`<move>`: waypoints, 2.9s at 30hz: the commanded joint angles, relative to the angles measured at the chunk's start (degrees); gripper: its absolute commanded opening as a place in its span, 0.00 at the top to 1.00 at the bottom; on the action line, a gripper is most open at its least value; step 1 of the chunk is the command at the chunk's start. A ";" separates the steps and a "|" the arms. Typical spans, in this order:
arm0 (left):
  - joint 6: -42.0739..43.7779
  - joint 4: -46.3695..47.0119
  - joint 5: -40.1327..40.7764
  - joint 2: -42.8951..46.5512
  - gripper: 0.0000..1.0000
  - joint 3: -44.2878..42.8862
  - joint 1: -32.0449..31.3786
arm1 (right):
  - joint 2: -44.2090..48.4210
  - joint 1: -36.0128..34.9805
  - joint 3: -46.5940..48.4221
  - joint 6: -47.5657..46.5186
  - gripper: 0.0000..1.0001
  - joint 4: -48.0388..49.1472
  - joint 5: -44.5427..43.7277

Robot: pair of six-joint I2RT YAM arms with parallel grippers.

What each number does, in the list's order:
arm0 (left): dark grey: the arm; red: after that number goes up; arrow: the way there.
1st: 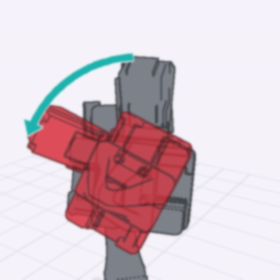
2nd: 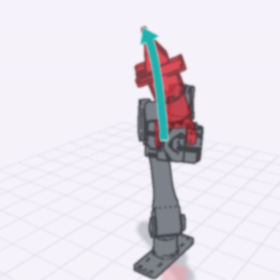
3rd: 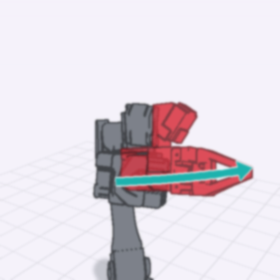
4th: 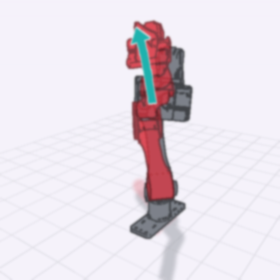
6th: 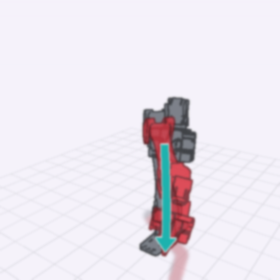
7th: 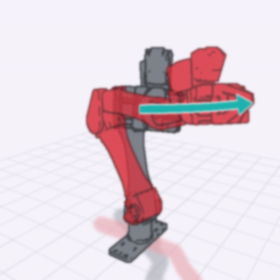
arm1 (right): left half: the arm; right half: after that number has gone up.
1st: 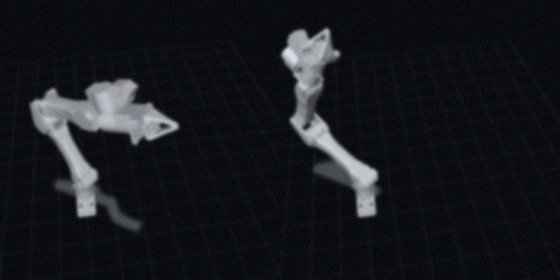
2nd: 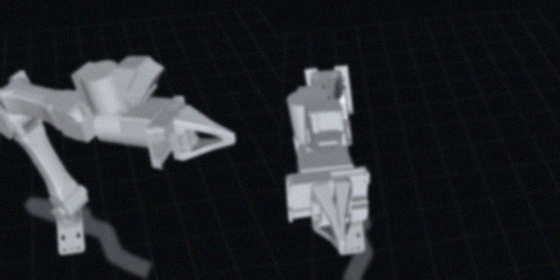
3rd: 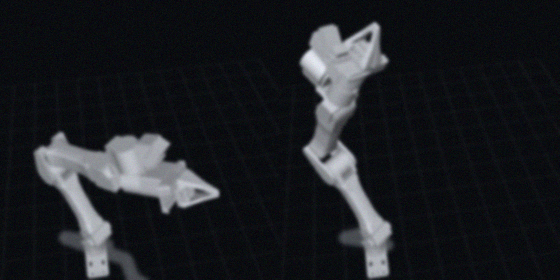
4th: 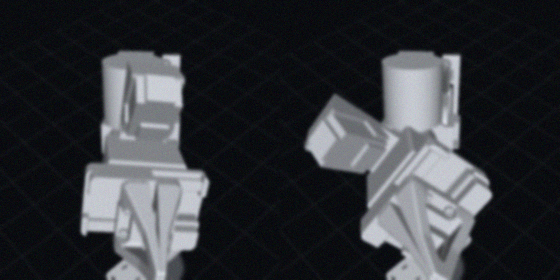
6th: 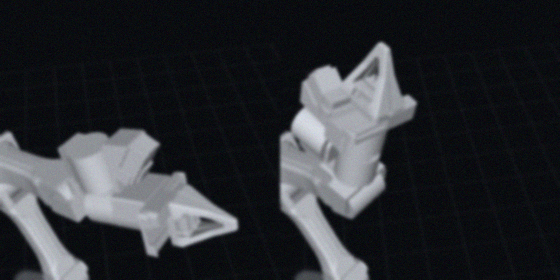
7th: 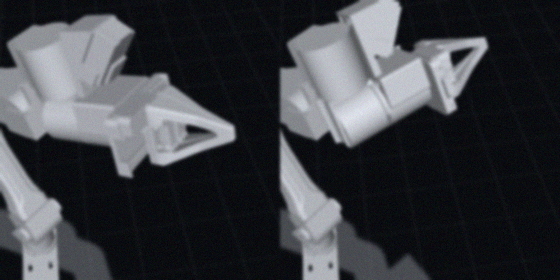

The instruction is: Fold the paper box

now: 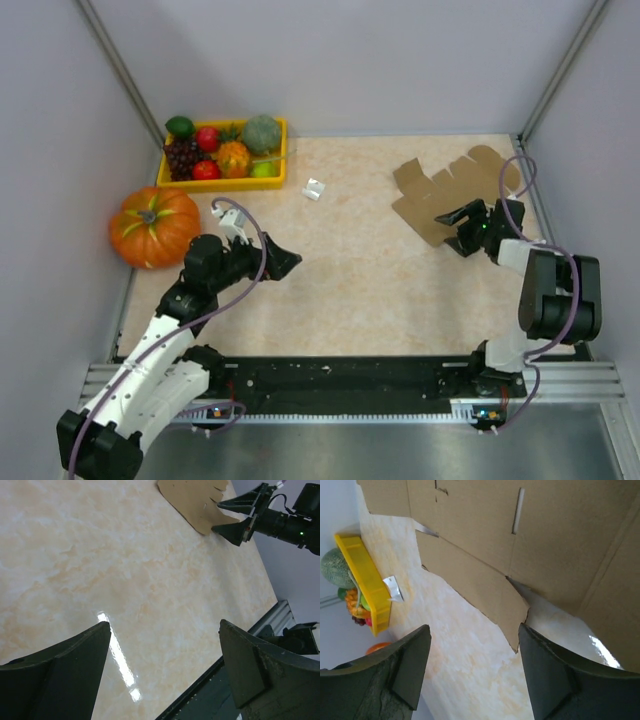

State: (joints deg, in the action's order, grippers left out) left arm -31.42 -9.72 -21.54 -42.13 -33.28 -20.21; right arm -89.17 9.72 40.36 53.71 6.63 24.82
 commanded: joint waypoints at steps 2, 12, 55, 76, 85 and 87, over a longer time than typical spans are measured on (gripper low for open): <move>-7.77 10.84 0.71 0.91 0.09 2.34 -3.25 | -4.34 -0.22 -3.09 7.98 0.34 14.36 -1.26; -10.86 13.23 5.45 -1.20 0.12 3.13 -8.88 | -0.05 -1.54 -4.68 0.26 0.31 6.91 -5.83; -35.73 86.01 26.46 -70.19 0.21 -6.88 -25.14 | 18.15 -22.28 -27.88 26.53 1.00 34.68 -0.21; -6.86 35.06 6.20 -41.91 0.93 1.12 -16.89 | 34.49 -28.17 1.46 -34.51 0.25 -29.48 0.14; 19.01 -4.73 -3.78 -24.32 0.94 -14.15 -8.53 | 21.96 -33.62 23.78 -61.95 0.25 -29.39 8.73; 20.34 -6.89 -5.26 -22.74 0.94 -17.24 -8.18 | 18.95 -33.71 29.50 -67.91 0.24 -30.62 11.29</move>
State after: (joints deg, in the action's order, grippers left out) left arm -22.59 -2.81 -22.11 -69.17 -42.61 -28.86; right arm -65.65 -22.52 60.31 4.12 -21.32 29.80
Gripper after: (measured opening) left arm 0.062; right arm 0.746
